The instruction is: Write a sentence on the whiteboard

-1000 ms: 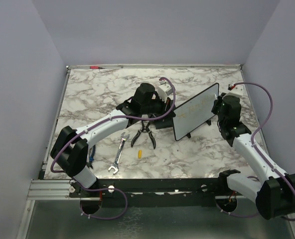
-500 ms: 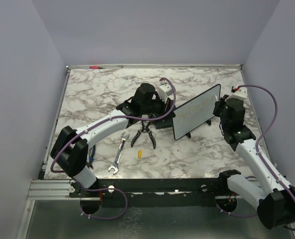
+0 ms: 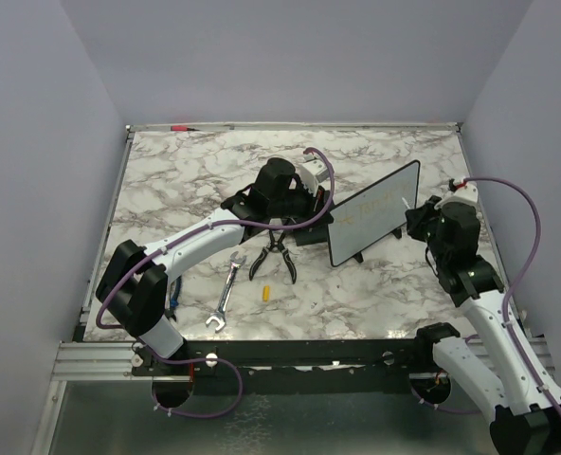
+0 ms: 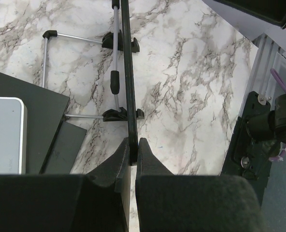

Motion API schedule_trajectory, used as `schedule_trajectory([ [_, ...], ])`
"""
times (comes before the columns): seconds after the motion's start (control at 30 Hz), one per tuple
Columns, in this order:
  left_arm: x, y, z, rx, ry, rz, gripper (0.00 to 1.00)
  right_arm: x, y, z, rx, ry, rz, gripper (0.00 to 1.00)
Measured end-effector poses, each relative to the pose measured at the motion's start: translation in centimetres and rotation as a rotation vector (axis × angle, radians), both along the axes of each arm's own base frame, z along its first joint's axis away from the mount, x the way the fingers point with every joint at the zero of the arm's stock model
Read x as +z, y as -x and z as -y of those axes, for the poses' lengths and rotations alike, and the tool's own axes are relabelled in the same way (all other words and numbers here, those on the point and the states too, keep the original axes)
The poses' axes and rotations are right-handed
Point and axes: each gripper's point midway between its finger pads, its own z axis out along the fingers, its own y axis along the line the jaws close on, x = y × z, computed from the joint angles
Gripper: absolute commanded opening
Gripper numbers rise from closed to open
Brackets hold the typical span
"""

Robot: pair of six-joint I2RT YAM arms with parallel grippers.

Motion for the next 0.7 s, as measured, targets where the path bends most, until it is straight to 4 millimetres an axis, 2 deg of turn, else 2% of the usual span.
schedule_trajectory([
  [0.1, 0.0, 0.0, 0.0, -0.001, -0.001, 0.0, 0.0, -0.7, 0.2, -0.9, 0.042, -0.024, -0.032, 0.01],
  [0.23, -0.1, 0.0, 0.0, -0.003, -0.004, 0.005, 0.0, -2.8, 0.9, -2.0, 0.096, -0.041, -0.124, 0.01],
  [0.37, 0.0, 0.0, -0.1, -0.005, -0.007, 0.006, 0.0, -3.5, 2.1, -3.2, 0.163, -0.077, -0.173, 0.01],
  [0.6, 0.0, 0.1, -0.1, -0.007, -0.013, 0.004, 0.0, -4.0, 4.3, -7.6, 0.406, -0.197, -0.241, 0.01],
  [0.7, -0.1, 0.1, -0.2, -0.006, -0.016, 0.001, 0.0, -5.2, 5.7, -9.0, 0.491, -0.24, -0.282, 0.01],
])
